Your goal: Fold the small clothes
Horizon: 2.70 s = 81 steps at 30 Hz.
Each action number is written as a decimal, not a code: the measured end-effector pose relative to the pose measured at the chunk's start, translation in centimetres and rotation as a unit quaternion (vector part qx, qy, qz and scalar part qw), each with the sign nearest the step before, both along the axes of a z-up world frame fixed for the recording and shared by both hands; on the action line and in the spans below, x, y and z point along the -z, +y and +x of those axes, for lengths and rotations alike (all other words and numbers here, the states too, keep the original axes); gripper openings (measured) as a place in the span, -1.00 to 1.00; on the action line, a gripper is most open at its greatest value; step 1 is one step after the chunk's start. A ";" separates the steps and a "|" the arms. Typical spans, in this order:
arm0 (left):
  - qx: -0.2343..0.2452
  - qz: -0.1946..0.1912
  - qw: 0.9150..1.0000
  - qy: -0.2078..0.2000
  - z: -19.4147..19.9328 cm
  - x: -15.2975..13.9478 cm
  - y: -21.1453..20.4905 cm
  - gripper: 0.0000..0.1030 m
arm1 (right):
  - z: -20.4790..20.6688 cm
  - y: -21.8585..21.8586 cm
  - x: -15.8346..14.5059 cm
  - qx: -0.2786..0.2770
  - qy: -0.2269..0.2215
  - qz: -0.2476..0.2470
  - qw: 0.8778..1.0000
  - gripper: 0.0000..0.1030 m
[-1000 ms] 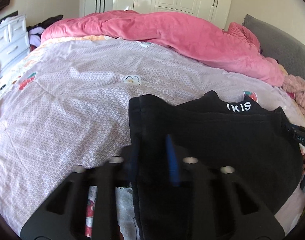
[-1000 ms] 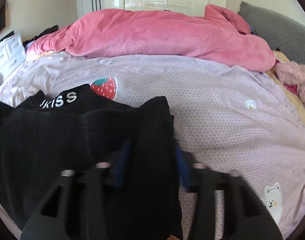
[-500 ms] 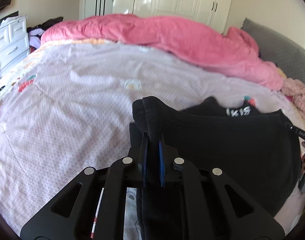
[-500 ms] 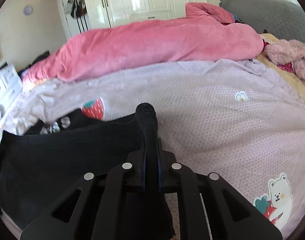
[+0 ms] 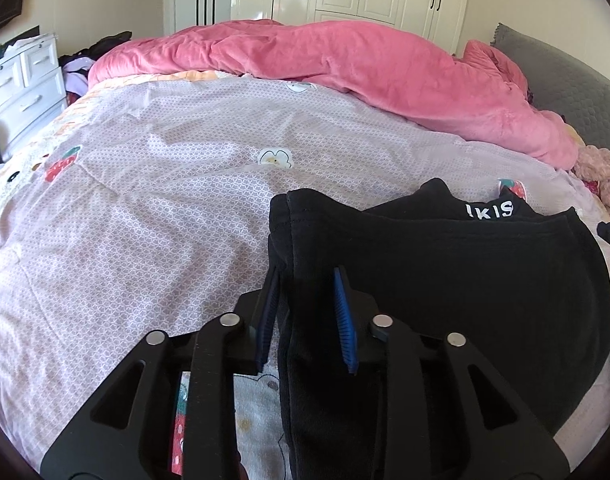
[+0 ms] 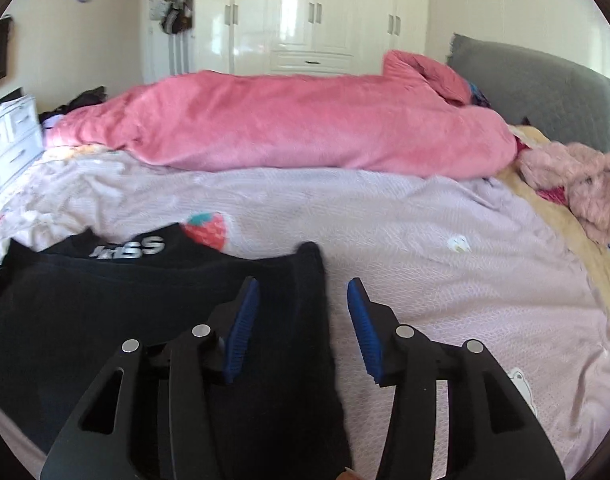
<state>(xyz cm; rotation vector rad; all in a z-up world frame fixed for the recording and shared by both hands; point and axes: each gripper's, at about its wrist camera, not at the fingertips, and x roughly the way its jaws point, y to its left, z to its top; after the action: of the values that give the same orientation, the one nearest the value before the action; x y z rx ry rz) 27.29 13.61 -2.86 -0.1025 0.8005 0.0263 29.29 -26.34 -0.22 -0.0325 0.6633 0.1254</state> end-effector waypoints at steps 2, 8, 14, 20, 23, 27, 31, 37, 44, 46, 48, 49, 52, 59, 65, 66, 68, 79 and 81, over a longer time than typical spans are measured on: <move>-0.001 0.004 1.000 0.000 -0.2 -0.2 -0.1 -0.51 | -0.8 0.6 -0.3 -0.016 0.000 0.008 1.000 -0.06; -0.011 0.018 1.000 -0.013 -1.8 -1.3 -0.6 -0.18 | -3.2 2.6 0.4 -0.064 0.024 0.027 0.997 0.13; 0.006 0.016 1.000 0.000 -3.5 -1.1 -1.3 0.00 | -3.5 3.4 2.5 -0.067 0.078 0.046 0.994 0.22; 0.010 0.020 0.999 0.037 -3.8 1.0 -1.0 0.02 | -3.2 2.7 4.1 -0.052 0.104 0.064 0.991 0.23; 0.010 0.016 0.999 0.030 -4.0 0.2 -0.8 0.04 | -4.8 3.4 2.6 -0.066 0.079 0.076 0.992 0.32; 0.008 0.000 1.000 0.022 -4.1 -0.5 -0.3 0.23 | -8.2 7.0 0.4 -0.122 0.050 0.080 0.988 0.54; -0.002 -0.018 1.000 0.015 -4.1 -1.4 1.0 0.27 | -11.2 12.2 -1.0 -0.189 0.035 0.062 0.979 0.72; -0.023 -0.036 0.999 0.013 -3.9 -1.9 2.9 0.42 | -14.1 19.7 -0.6 -0.269 0.040 0.016 0.962 0.72; -0.031 -0.056 0.998 0.019 -3.5 -1.7 4.1 0.47 | -14.0 24.9 1.7 -0.274 0.067 -0.066 0.957 0.72; -0.033 -0.062 0.997 0.019 -3.4 -1.7 4.4 0.49 | -13.9 25.6 2.3 -0.280 0.075 -0.070 0.954 0.72; -0.039 -0.068 0.997 0.018 -3.0 -1.6 4.8 0.51 | -14.0 26.5 2.8 -0.281 0.069 -0.091 0.953 0.72; -0.040 -0.071 0.996 0.019 -2.8 -1.5 5.0 0.51 | -14.0 27.0 3.1 -0.281 0.064 -0.102 0.952 0.72; -0.043 -0.095 0.994 0.028 -2.0 -0.8 5.3 0.51 | -13.7 28.1 3.4 -0.277 0.048 -0.128 0.951 0.76; -0.055 -0.130 0.990 0.029 -1.0 -0.3 5.9 0.51 | -13.0 29.4 3.7 -0.273 0.022 -0.155 0.949 0.85; -0.049 -0.179 0.982 0.029 -0.6 0.0 6.3 0.51 | -12.8 28.1 2.5 -0.288 0.010 -0.096 0.953 -0.02; -0.045 -0.195 0.979 0.029 -0.6 0.1 6.3 0.51 | -12.4 27.2 2.1 -0.284 0.018 -0.067 0.956 -0.35; -0.039 -0.216 0.975 0.034 -0.4 0.5 6.1 0.51 | -11.9 26.1 1.5 -0.283 0.029 -0.017 0.958 -0.61; -0.001 -0.325 0.944 0.057 0.5 3.0 4.7 -0.34 | -11.4 23.9 0.4 -0.282 0.034 0.056 0.957 -0.77; 0.004 -0.332 0.941 0.056 0.6 3.2 4.4 -0.63 | -11.4 24.0 0.5 -0.282 0.035 0.055 0.957 -0.77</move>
<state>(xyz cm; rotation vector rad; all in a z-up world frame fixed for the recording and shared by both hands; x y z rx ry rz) 27.90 18.04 -6.03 -0.7443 0.8980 -0.2508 17.86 -2.39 -0.67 -0.1109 0.7018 0.7174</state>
